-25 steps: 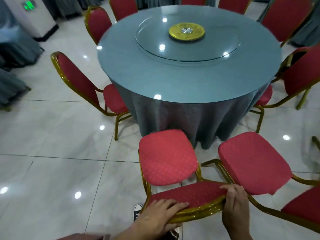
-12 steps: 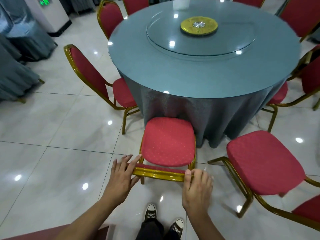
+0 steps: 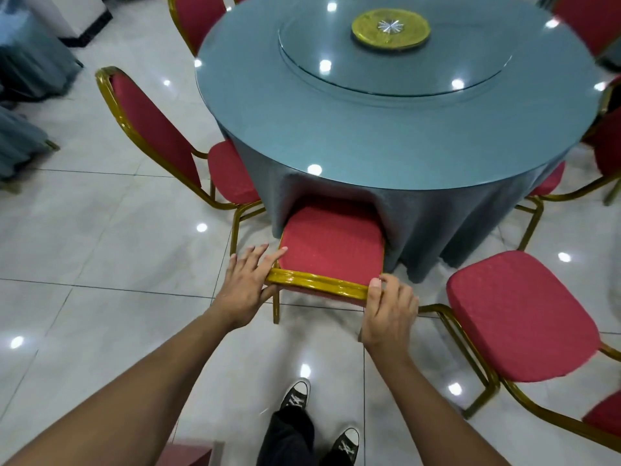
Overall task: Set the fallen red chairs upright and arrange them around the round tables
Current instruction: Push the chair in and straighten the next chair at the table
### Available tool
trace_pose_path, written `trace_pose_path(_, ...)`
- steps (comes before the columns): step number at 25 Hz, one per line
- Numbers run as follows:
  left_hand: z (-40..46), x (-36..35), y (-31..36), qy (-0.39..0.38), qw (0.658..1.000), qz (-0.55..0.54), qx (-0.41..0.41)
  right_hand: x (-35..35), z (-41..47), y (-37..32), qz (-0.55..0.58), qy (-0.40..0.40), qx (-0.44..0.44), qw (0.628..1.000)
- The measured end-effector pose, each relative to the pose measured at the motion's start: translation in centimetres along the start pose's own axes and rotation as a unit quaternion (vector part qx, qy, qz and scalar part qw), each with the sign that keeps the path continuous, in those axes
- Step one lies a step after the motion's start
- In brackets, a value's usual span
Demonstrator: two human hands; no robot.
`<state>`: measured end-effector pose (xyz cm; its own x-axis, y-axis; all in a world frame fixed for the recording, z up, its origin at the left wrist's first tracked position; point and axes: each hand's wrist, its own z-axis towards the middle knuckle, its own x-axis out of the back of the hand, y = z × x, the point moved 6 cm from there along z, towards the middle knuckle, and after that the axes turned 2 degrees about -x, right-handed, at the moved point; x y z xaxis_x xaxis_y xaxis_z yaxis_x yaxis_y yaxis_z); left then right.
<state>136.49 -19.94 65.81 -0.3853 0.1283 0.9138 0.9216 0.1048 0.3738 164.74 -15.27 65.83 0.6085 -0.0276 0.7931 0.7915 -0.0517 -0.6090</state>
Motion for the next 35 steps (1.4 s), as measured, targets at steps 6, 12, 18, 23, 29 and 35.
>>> trace_pose_path(6, 6.1, 2.3, -3.4, -0.023, 1.000, -0.008, 0.012, -2.4, 3.9, -3.2, 0.024, -0.008, -0.009, 1.000)
trace_pose_path(12, 9.6, 4.4, -5.6, -0.063, 0.998, -0.001, 0.010, -4.4, 6.1, -5.2, -0.013, -0.060, -0.030, 0.998)
trace_pose_path(18, 8.3, 5.1, -2.1, -0.006, 0.996, 0.084, 0.016, -3.5, 6.0, -5.7, -0.027, -0.110, -0.006, 0.994)
trace_pose_path(23, 6.8, 5.0, 6.5, 0.000, 0.991, 0.074, -0.111, -0.5, 4.5, -3.7, -0.019, -0.083, 0.016, 0.996)
trace_pose_path(29, 6.3, 3.1, 19.2, -0.005, 0.979, 0.003, -0.202, 8.4, 3.1, 1.8, 0.022, 0.044, -0.013, 0.999)
trace_pose_path(35, 4.9, -0.5, 35.3, -0.031, 0.961, -0.037, -0.272, 20.0, 0.5, 11.7, 0.037, 0.116, -0.056, 0.991)
